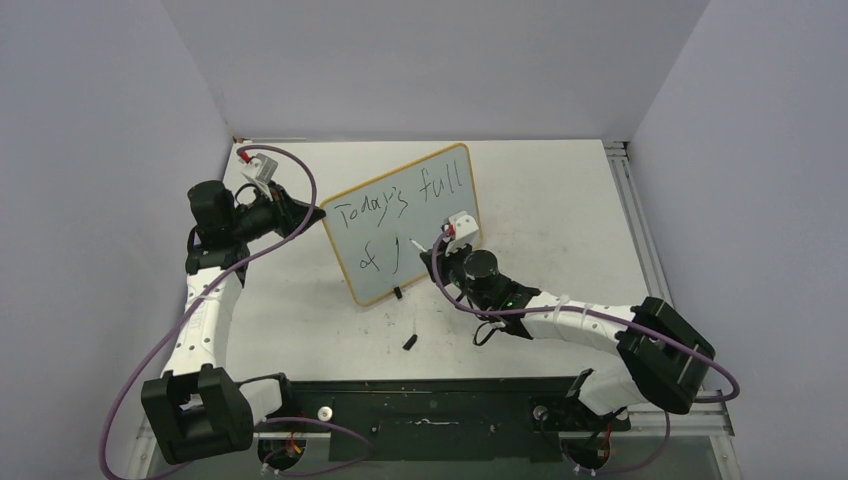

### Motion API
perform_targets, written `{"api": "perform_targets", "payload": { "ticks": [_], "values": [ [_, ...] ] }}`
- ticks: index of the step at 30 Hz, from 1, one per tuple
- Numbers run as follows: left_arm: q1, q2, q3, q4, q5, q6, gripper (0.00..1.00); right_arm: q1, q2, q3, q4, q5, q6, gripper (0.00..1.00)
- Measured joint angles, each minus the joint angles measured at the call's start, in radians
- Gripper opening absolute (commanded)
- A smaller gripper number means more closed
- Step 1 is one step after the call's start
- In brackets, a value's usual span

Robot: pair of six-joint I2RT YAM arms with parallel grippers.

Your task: Write a sentence on the whiteboard

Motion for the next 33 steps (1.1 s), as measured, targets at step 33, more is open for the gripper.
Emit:
{"api": "perform_targets", "payload": {
  "ticks": [33],
  "values": [
    [0.0,0.0,0.0,0.0,0.0,0.0,0.0,-0.014,0.084,0.031,0.062,-0.028,-0.04,0.05]
  ]
}}
